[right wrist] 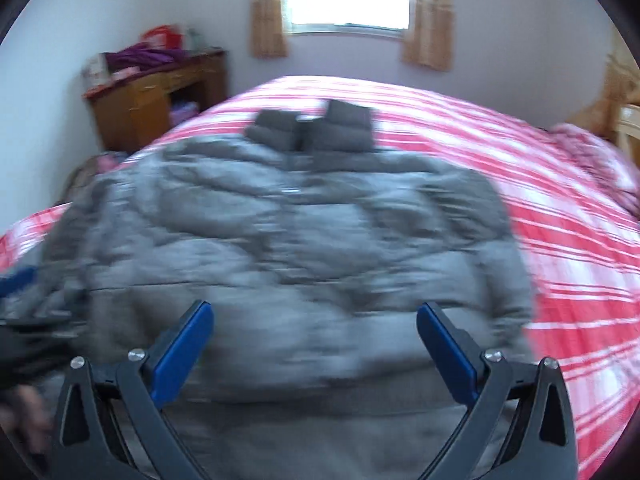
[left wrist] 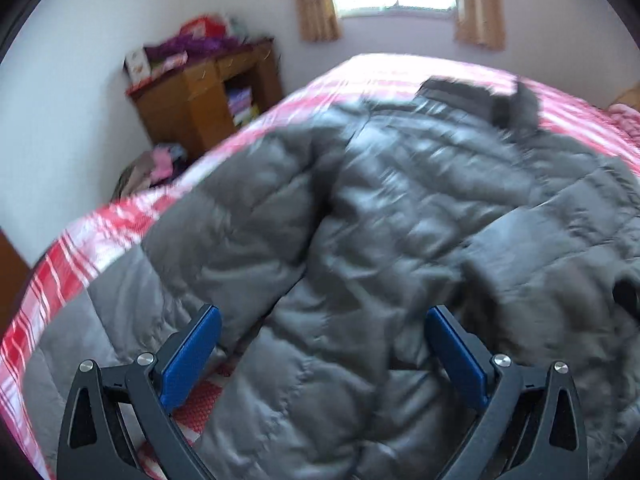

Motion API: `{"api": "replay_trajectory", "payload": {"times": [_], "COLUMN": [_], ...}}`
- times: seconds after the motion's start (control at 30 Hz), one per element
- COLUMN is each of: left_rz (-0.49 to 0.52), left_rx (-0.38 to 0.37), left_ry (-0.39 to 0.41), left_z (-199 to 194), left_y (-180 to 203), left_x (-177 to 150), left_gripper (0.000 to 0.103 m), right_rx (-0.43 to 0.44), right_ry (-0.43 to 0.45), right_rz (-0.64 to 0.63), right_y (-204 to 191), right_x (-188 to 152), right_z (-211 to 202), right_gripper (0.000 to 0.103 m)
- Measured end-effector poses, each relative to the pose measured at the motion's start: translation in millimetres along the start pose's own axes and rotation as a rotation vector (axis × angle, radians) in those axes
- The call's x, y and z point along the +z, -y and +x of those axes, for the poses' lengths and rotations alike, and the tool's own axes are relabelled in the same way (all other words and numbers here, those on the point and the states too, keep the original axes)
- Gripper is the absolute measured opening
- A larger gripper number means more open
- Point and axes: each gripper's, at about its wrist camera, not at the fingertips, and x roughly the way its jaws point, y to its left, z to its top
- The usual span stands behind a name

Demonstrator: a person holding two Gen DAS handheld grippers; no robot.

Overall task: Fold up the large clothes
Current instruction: 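Grasp the other sleeve cuff with the left gripper and lift it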

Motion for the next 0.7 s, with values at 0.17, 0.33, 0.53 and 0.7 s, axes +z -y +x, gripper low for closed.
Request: {"api": "replay_trajectory", "payload": {"times": [0.17,0.33,0.53,0.7], "left_rz": [-0.067,-0.061,-0.077,-0.054], "left_rx": [-0.04,-0.03,-0.066,-0.086], "left_ry": [-0.057,-0.047,-0.043,-0.073], "left_z": [20.4,21.2,19.3,11.9], "left_y": [-3.9,1.0,-6.3,-9.5], "left_x": [1.9,-1.7,-2.1,1.8], "left_gripper": [0.102,0.102,0.102,0.102], "right_rx": [-0.042,-0.04,-0.026,-0.024], "right_ry": [-0.077,-0.128,-0.131,-0.136], "right_rz": [-0.077,-0.067,-0.052,-0.044], "right_y": [-23.9,-19.4,-16.2,-15.8], "right_x": [-17.9,-18.1,-20.0,-21.2], "right_z": [33.8,49.3,52.5,52.9], "right_gripper": [0.103,0.103,0.103,0.103]}}
